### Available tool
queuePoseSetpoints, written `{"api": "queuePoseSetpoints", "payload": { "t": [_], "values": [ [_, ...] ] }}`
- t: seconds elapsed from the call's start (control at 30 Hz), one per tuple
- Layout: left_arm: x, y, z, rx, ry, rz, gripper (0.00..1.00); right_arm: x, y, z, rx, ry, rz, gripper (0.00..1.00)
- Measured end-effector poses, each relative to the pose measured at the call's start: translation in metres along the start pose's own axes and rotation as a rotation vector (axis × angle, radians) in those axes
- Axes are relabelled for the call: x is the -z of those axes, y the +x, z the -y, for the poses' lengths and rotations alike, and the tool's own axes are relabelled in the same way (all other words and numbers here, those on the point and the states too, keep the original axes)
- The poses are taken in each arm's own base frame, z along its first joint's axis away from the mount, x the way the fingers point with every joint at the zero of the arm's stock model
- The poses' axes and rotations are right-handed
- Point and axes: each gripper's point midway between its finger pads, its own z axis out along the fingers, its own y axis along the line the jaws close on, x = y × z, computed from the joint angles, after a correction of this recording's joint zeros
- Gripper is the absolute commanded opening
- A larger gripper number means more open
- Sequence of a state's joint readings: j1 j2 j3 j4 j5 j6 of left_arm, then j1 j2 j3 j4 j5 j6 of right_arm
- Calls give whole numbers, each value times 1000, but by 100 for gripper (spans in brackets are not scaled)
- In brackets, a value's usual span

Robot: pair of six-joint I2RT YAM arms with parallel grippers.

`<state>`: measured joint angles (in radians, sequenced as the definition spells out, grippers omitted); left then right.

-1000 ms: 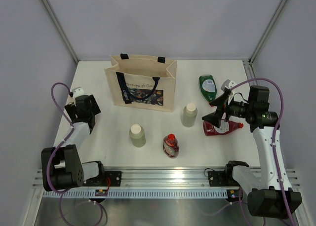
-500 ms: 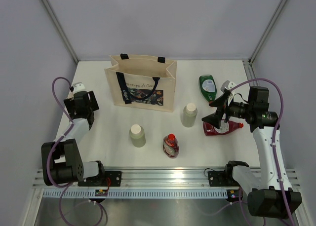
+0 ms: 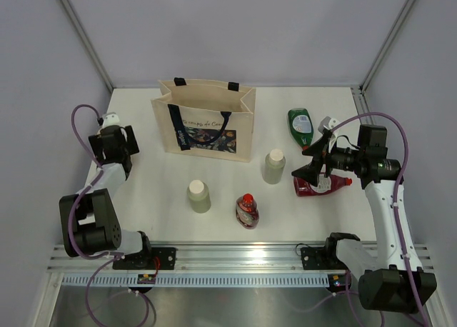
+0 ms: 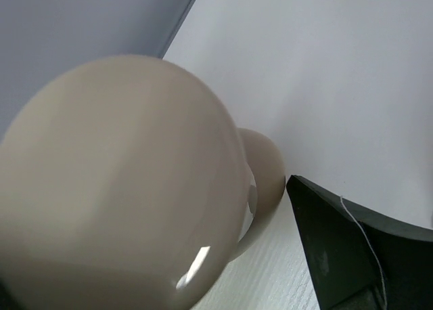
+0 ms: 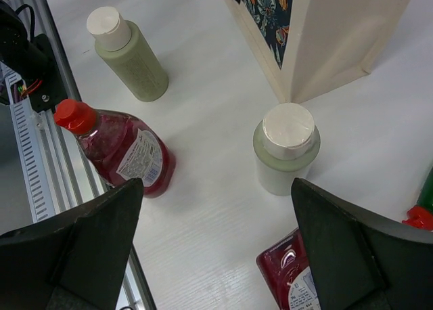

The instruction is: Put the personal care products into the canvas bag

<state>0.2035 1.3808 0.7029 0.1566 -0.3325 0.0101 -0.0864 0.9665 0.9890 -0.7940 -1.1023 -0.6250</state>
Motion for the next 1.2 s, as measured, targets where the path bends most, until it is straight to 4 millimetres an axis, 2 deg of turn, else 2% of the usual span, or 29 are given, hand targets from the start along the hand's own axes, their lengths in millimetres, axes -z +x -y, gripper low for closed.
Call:
{"api": "queuePoseSetpoints", "payload": {
  "t": [0.43, 0.57, 0.77, 0.87, 0.9, 0.93, 1.0, 1.03, 1.2],
  "values": [
    [-2, -11, 14, 45, 101, 28, 99, 0, 2, -2, -5, -7, -6, 100],
    [-10, -20, 17, 45, 102, 35, 98, -2, 2, -4, 1, -17, -9, 100],
    [-28, -28, 26, 23, 122, 26, 89, -4, 2, -6, 13, -28, -12, 99],
    [-36, -33, 29, 13, 129, 22, 63, -4, 2, -7, 15, -29, -12, 100],
    [-37, -34, 30, 10, 134, 25, 42, -4, 2, -7, 15, -29, -12, 99],
    [-37, -37, 30, 9, 134, 30, 35, -4, 2, -7, 15, -29, -12, 99],
    [-38, -38, 32, -3, 142, 32, 26, -4, 2, -7, 15, -29, -12, 99],
    [-37, -38, 32, -6, 146, 33, 19, -4, 2, -7, 15, -29, -12, 100],
    [-36, -40, 36, -30, 175, 43, 13, -4, 2, -7, 15, -29, -12, 99]
  ]
}}
